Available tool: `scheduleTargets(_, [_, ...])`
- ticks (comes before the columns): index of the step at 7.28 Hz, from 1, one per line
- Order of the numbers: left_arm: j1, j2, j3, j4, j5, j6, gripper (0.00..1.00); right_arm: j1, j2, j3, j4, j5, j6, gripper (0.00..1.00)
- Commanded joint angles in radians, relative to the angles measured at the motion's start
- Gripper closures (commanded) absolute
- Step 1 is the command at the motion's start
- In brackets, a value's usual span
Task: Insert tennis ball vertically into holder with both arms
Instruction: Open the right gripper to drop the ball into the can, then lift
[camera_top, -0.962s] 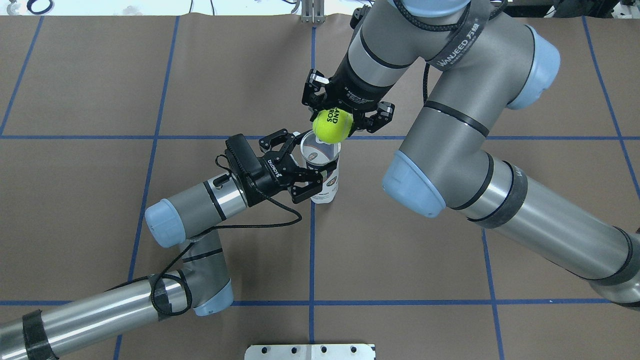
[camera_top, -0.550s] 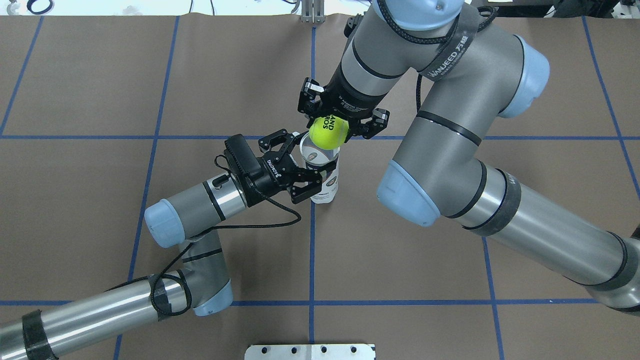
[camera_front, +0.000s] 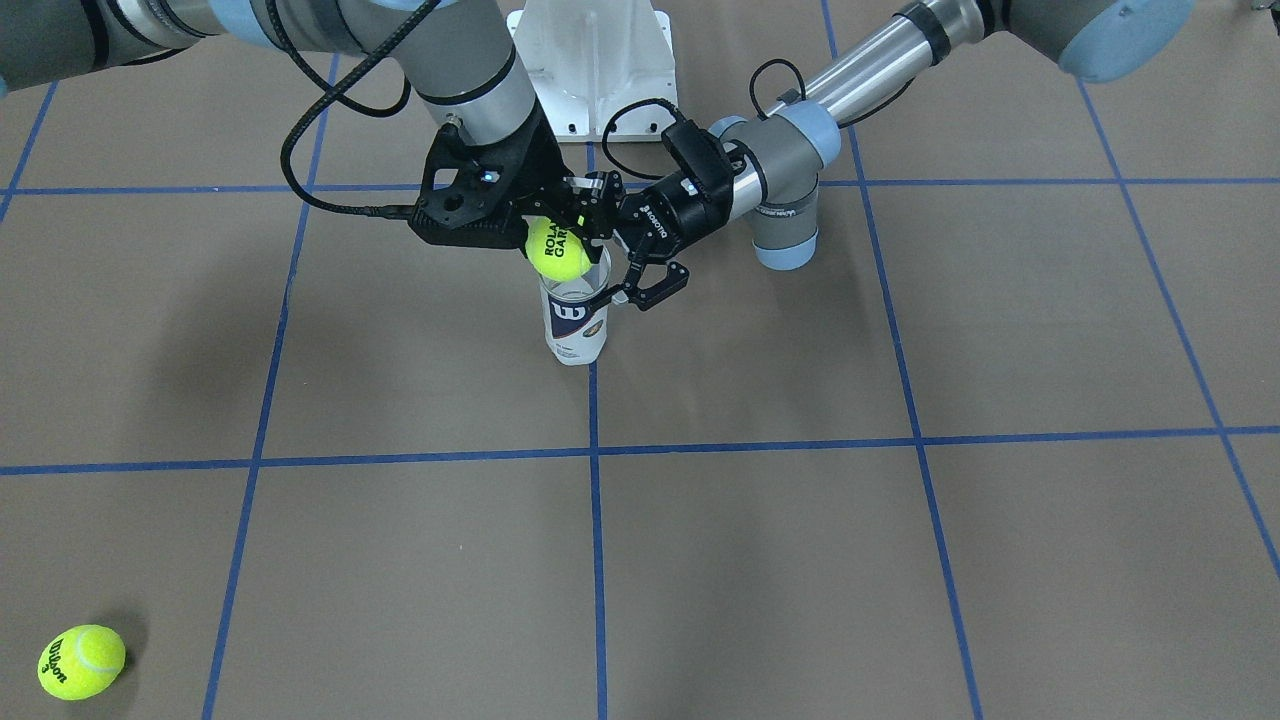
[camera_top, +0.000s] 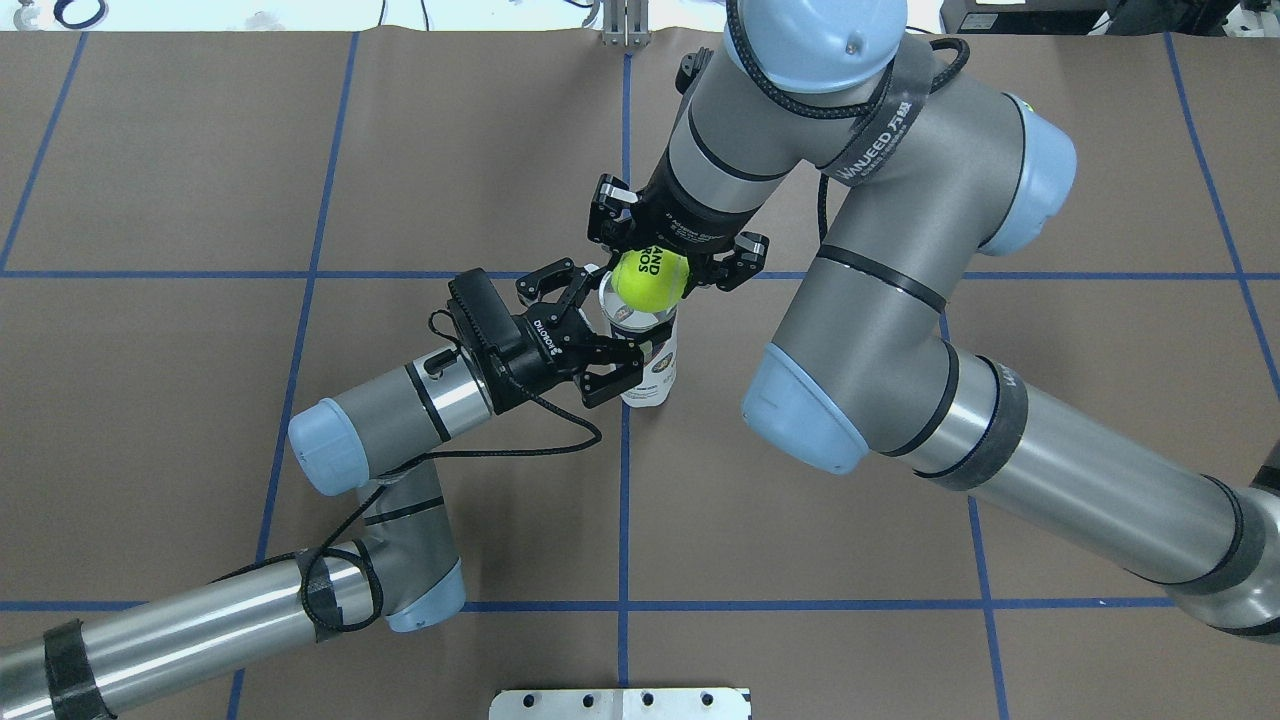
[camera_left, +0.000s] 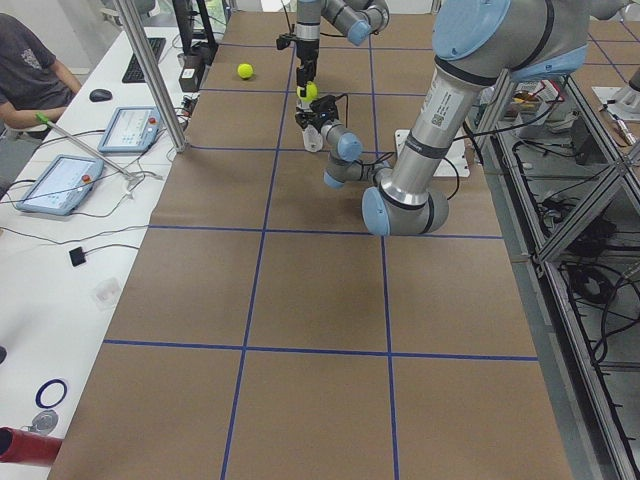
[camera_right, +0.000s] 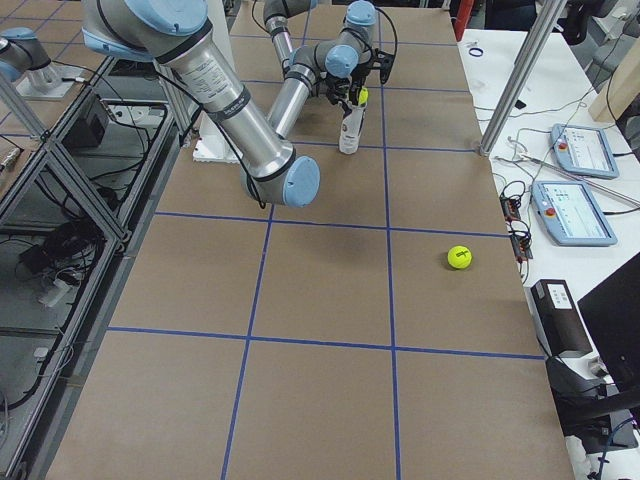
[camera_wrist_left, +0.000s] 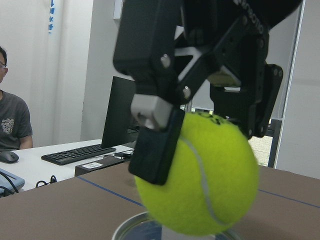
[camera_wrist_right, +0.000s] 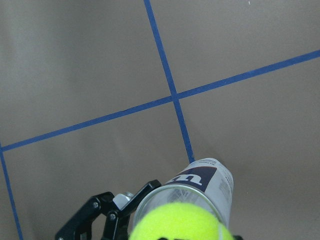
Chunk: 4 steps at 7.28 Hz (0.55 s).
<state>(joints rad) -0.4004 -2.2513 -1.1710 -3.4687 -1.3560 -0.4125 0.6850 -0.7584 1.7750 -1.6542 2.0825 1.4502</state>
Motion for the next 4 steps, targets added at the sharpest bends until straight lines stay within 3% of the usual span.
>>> scheduleTargets(1, [0.000, 0.001, 0.001, -0.001, 0.000, 0.001, 0.13, -0.002, 0.001, -0.009, 0.001, -0.004, -0.001, 0.09])
scheduleTargets(2, [0.000, 0.001, 0.001, -0.001, 0.000, 0.001, 0.13, -0.002, 0.002, -0.009, 0.001, -0.005, -0.001, 0.01])
scheduleTargets(4, [0.000, 0.001, 0.002, -0.003, 0.000, 0.001, 0.13, -0.004, 0.007, -0.011, 0.001, -0.005, -0.001, 0.01])
